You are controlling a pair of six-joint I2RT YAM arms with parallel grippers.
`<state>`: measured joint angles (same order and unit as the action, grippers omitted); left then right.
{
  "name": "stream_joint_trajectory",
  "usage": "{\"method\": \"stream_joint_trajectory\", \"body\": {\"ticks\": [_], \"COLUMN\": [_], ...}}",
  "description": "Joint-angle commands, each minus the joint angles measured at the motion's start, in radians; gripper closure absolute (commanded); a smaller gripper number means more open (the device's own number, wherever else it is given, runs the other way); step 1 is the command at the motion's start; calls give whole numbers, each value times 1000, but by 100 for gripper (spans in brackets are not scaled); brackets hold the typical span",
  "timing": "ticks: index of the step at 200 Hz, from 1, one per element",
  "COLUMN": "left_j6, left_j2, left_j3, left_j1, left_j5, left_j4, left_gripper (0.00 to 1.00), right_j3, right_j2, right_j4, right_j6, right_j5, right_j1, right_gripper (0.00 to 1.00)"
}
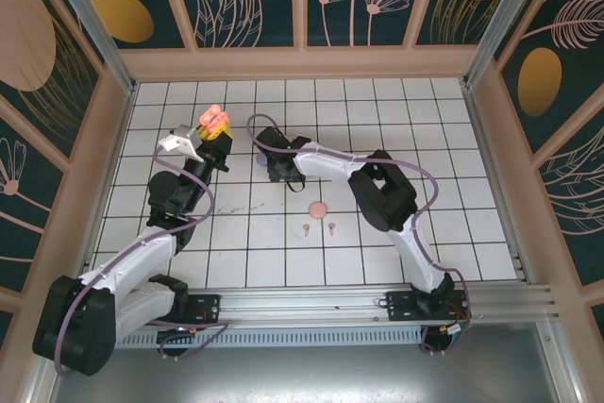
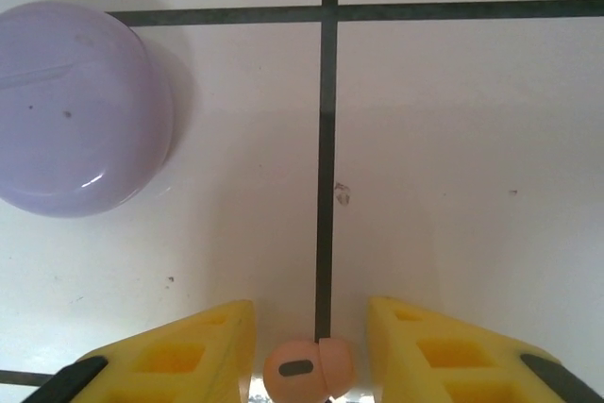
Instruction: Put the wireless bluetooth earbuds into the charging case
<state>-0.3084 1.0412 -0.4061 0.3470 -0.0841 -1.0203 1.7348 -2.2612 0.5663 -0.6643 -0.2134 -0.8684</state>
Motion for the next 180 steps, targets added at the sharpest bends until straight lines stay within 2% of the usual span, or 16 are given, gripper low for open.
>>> {"method": "stream_joint_trajectory", "body": {"ticks": [1, 58, 107, 180], "left_j6": [3, -1, -2, 10], "left_j2": [-15, -15, -12, -20], "left_j3": [-21, -19, -19, -19], "left_j1": [1, 1, 1, 1], "left_j5": [8, 7, 3, -27], "left_j4": [-22, -23, -23, -20], "left_gripper": [100, 100, 100, 100], "right_j3": [27, 25, 21, -109], "right_j2": [-38, -37, -10, 216], "right_j4": [36, 30, 19, -81], "right_j6": [-3, -10, -19, -26], "right_j5": [-6, -6, -16, -72], "right_j1": [-20, -24, -23, 8], "right_gripper": [65, 73, 75, 77]}}
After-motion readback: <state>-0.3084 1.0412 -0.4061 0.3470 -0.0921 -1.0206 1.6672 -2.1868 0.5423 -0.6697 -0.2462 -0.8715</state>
